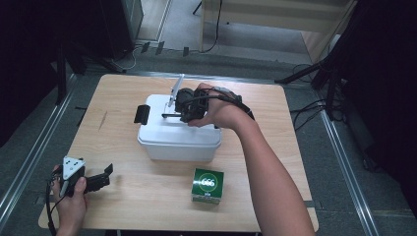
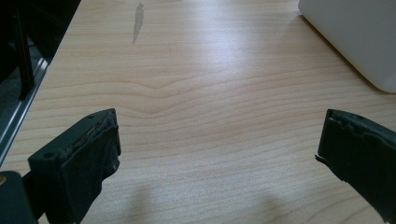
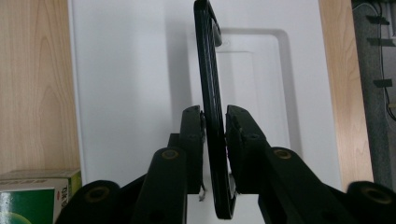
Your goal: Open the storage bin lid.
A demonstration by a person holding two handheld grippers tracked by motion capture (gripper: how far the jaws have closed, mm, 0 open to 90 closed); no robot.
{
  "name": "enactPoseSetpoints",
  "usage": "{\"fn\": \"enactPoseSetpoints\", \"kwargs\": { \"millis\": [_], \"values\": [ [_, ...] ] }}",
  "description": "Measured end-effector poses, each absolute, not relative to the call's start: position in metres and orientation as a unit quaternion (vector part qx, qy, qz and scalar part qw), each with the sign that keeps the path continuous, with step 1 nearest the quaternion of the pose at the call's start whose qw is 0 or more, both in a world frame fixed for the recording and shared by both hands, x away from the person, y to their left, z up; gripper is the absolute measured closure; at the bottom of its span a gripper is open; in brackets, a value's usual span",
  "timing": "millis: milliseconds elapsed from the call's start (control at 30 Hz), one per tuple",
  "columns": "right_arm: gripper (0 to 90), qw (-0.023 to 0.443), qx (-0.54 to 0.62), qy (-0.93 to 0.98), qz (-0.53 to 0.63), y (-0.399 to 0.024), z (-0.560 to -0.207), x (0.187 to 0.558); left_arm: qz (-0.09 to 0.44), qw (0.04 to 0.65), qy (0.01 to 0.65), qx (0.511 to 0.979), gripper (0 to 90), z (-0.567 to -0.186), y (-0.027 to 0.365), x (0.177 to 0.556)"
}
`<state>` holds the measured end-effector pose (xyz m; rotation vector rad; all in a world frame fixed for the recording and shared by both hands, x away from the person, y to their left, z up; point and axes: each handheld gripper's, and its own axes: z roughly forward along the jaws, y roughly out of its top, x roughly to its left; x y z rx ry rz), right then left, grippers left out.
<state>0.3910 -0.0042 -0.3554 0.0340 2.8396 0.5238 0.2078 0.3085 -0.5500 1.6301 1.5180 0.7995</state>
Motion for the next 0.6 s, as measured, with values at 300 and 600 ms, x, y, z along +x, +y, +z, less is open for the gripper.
{"fn": "enactPoseSetpoints", "kwargs": {
  "millis": [300, 600],
  "values": [
    [85.1, 0.143, -0.008, 0.973, 0.179, -0.002, -0.355, 0.398, 0.31, 0.382, 0.595, 0.635, 0.0, -0.55, 0.309, 0.208],
    [85.4, 0.159, -0.015, 0.968, 0.194, -0.009, -0.342, 0.397, 0.309, 0.382, 0.596, 0.635, 0.0, -0.55, 0.309, 0.209]
  ]
}}
